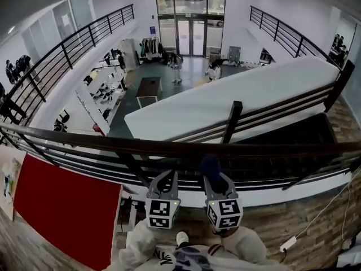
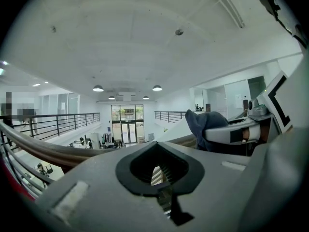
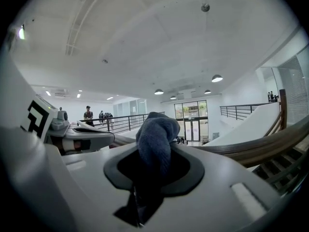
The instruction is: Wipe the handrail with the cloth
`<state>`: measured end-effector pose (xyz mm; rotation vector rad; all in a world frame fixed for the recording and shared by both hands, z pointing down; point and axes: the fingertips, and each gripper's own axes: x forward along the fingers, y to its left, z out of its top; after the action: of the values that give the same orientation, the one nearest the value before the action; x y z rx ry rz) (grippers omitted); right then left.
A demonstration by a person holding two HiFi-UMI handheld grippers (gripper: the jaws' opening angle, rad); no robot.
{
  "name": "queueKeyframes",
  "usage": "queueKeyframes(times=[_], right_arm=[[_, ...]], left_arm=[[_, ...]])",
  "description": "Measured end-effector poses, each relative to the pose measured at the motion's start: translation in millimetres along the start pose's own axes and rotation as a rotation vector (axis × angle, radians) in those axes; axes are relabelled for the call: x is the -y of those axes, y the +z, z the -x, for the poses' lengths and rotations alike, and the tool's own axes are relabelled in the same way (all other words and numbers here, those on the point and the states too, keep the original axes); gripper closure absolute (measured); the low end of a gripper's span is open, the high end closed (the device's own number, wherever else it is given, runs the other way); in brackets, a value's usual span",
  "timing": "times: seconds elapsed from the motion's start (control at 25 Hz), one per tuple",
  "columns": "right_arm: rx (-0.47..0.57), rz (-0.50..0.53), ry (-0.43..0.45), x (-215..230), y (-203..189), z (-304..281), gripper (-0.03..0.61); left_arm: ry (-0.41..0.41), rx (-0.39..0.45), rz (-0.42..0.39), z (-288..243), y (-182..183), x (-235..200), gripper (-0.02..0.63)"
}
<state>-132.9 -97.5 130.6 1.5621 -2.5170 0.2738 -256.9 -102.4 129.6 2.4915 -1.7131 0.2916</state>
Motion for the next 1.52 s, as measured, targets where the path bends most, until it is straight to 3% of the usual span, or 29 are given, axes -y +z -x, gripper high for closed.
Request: queueKeyframes(times=[0.48,0.92,1.2,1.52], right_arm=[[-0.054,0.058,0.178,-115.9,-3.3,-115.4,0.486],[-0.091,0.078,0.299,-208.4,-3.5,-204.4,0.486],[-0.128,0.089,0.359,-247.5,-7.7,-251.7,0.486],[-0.185,0.22,0.392,-269.7,-24.0,-261.7,0.486]], left_arm=[[0.155,-0.025,0.082,12.2,-31.0,-139.9,0.612],[0.262,-0.048,0.066,24.8,-53.5,-235.7,0.612],[0.268,-0.07,0.1,16.0,-59.8,-264.3,0.612],[0.289,-0.089,0.084,12.2,-60.2,-262.8,0.612]])
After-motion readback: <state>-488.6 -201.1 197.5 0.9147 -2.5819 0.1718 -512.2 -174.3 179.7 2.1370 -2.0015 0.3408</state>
